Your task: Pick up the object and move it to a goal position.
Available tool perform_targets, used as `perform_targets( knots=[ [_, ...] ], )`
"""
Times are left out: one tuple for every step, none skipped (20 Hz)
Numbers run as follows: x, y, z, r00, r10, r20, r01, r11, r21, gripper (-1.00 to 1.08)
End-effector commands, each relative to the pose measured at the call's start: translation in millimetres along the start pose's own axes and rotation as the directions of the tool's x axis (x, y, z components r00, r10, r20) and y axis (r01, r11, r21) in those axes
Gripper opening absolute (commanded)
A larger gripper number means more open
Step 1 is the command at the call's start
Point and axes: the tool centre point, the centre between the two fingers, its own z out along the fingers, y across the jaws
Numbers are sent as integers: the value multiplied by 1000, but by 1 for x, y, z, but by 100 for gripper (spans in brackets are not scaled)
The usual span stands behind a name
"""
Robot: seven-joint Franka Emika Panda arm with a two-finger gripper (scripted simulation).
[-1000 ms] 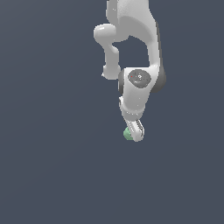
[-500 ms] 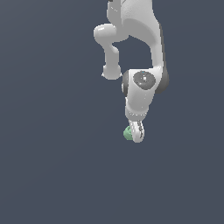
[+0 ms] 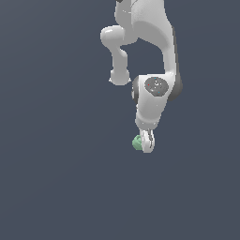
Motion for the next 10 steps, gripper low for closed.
perform_targets(
  knots=[
    [0,0,0,1000,0,0,0,1000,0,100],
    [0,0,2,1000,0,0,0,1000,0,100],
    [0,0,3,1000,0,0,0,1000,0,100],
    [0,0,6,1000,1,0,-1,1000,0,100],
    [0,0,10,1000,1,0,-1,1000,0,100],
    [0,0,14,1000,2,0,-2,1000,0,100],
    [0,1,19,1000,2,0,-2,1000,0,100],
    [0,1,25,1000,2,0,-2,1000,0,100],
    [0,1,31,1000,3,0,-3,1000,0,100],
    [1,1,36,1000,4,0,-4,1000,0,100]
  ],
)
